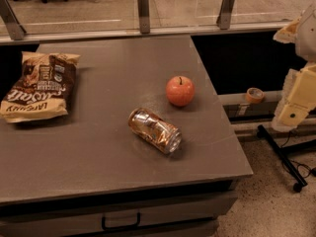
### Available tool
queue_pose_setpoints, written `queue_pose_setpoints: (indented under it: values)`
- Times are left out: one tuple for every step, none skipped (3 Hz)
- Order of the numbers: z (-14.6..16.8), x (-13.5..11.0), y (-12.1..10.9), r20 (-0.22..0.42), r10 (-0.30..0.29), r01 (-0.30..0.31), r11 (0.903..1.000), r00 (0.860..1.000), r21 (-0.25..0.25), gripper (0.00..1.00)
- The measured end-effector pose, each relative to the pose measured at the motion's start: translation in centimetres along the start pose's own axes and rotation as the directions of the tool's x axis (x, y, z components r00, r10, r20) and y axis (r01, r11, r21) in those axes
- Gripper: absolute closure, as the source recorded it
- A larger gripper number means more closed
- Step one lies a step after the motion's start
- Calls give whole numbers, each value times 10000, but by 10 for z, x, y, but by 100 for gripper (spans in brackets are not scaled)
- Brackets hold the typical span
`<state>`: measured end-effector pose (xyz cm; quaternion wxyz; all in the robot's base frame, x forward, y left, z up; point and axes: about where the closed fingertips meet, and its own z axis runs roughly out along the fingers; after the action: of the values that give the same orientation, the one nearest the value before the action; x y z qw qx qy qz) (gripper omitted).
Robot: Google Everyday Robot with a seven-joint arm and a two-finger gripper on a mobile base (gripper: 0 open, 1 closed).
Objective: Move apple near brown chip bag
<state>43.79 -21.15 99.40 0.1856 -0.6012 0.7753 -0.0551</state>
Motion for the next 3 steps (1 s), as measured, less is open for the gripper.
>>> queue_pose_setpoints:
  values:
    - [0, 0, 0, 1, 0, 0, 10000, 10000, 2, 0]
    - [7, -9, -5, 744, 198, -193, 9998, 9970, -75, 0]
    - [29, -33, -20, 2166, 420, -368, 9989, 9754, -282, 0]
